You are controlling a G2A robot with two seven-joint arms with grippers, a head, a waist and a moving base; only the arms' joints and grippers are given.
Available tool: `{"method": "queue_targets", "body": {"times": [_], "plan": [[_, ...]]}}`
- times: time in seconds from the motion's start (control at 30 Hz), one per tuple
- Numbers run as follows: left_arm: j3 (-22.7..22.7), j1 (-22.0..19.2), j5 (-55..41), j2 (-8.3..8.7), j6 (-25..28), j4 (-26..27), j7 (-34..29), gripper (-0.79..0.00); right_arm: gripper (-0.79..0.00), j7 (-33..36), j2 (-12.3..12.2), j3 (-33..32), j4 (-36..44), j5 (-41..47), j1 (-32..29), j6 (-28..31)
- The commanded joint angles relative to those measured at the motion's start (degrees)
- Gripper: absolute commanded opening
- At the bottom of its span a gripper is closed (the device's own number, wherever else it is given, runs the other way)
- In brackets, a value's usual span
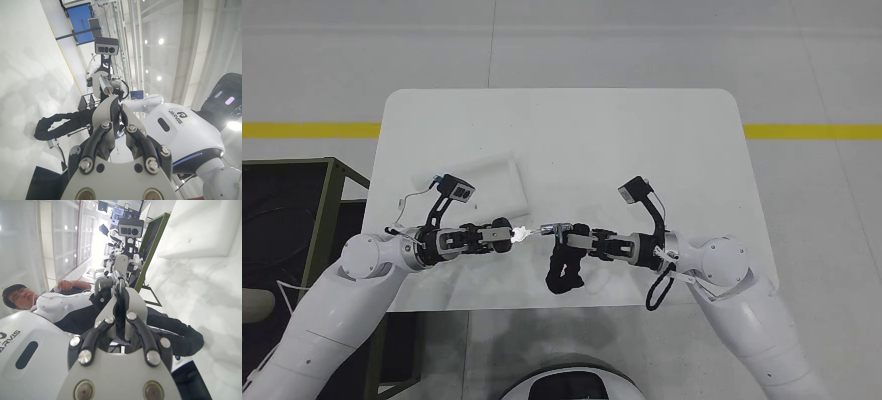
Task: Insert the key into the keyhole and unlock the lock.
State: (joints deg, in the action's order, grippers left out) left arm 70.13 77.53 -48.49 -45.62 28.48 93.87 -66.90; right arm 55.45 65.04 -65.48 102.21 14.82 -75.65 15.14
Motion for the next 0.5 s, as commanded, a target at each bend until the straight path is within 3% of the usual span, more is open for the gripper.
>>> {"method": "queue_targets", "body": {"times": [0.0,0.47], "plan": [[0.2,0.1,0.8,-0.14,-0.3,0.0,0.0,-0.785,-0.785,0.1,0.0,0.0,0.0,-0.1,0.0,0.0],[1.2,0.6,2.6,-1.25,-1.0,0.6,0.6,-0.785,-0.785,1.0,0.1,1.2,0.1,0.6,0.9,0.2]]}}
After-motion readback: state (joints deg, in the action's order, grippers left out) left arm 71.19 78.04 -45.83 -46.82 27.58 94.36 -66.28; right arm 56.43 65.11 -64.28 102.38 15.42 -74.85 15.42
